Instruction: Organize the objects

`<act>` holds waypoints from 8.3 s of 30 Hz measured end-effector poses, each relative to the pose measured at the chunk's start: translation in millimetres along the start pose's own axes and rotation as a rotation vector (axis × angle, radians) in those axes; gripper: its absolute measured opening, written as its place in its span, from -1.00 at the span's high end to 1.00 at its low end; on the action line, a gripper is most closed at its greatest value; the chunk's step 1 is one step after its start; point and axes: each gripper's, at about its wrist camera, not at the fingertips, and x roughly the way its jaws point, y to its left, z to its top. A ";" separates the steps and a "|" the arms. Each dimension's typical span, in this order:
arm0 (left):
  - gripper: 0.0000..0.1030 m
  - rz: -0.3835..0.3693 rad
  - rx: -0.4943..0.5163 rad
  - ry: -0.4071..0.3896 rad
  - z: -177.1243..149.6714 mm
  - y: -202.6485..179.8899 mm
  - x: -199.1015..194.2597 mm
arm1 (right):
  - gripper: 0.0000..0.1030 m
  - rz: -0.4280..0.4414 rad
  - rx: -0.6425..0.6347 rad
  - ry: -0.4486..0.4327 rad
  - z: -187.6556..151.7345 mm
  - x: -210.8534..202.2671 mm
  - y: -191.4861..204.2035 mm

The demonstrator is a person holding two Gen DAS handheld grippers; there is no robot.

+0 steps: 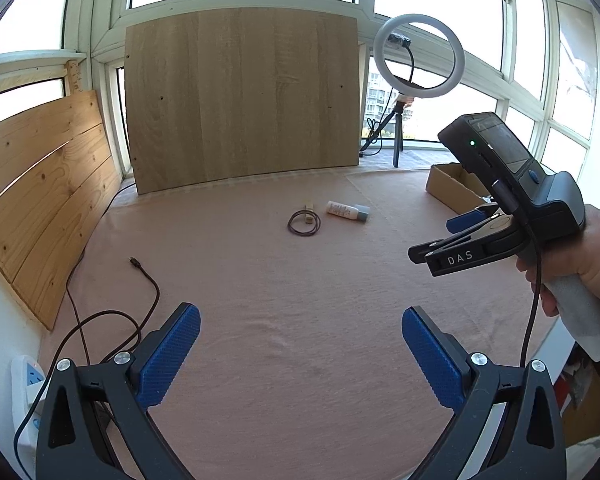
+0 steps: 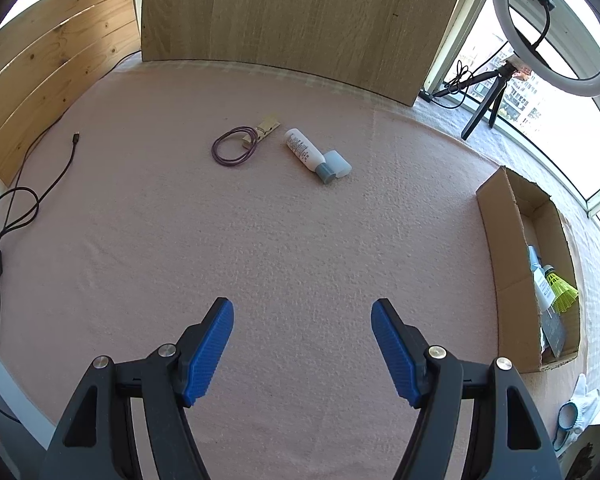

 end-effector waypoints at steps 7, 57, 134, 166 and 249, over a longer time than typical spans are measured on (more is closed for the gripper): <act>-0.99 0.010 0.001 0.005 -1.5 2.9 -1.0 | -0.31 0.010 0.002 -0.006 1.3 1.8 2.0; -0.99 0.235 -0.214 0.215 -24.5 12.5 81.7 | 0.64 0.308 -0.369 -0.137 77.2 103.4 -23.1; 0.82 0.036 -0.023 0.049 128.4 -197.5 77.8 | 0.64 0.285 0.033 -0.452 -53.9 -90.3 -162.8; -0.73 -0.036 0.037 0.189 167.4 -338.4 258.6 | 0.10 0.140 0.267 -0.333 -69.3 -7.1 -356.1; 0.94 0.099 -0.222 0.170 43.8 -111.0 125.5 | 0.80 0.255 0.100 -0.293 -28.4 -5.9 -134.7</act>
